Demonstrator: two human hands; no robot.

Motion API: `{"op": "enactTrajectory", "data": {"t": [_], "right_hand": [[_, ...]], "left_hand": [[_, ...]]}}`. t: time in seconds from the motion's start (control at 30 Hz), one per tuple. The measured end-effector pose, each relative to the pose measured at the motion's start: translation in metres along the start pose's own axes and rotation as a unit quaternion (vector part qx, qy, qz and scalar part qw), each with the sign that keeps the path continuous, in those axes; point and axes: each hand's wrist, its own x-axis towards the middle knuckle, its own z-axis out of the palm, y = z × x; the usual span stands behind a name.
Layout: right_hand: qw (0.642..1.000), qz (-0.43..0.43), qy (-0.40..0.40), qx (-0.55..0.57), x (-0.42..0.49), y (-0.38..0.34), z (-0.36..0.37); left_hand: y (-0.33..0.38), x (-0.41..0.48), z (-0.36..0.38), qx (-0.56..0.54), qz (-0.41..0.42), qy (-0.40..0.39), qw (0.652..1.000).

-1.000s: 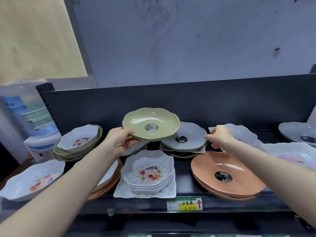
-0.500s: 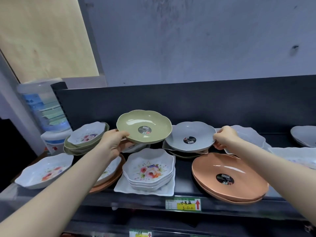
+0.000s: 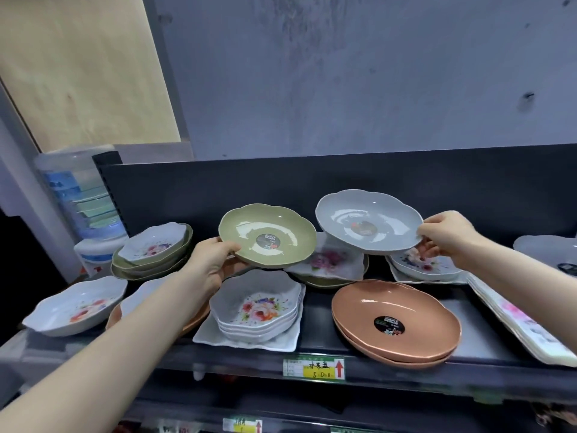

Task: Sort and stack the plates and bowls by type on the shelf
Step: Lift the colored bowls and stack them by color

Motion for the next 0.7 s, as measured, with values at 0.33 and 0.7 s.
{"op": "enactTrajectory", "data": {"t": [0.33,0.7], "right_hand": [[0.995,-0.001,-0.098,0.031,-0.035,0.001,-0.003],[0.985,-0.055,-0.150,-0.062,-0.052,0.012,0.019]], "left_hand": [[-0.028,-0.031,0.036,0.018,-0.043,-0.051,0.998],[-0.047,-0.059,0.069,0.011,-0.056,-0.090,0.994]]}}
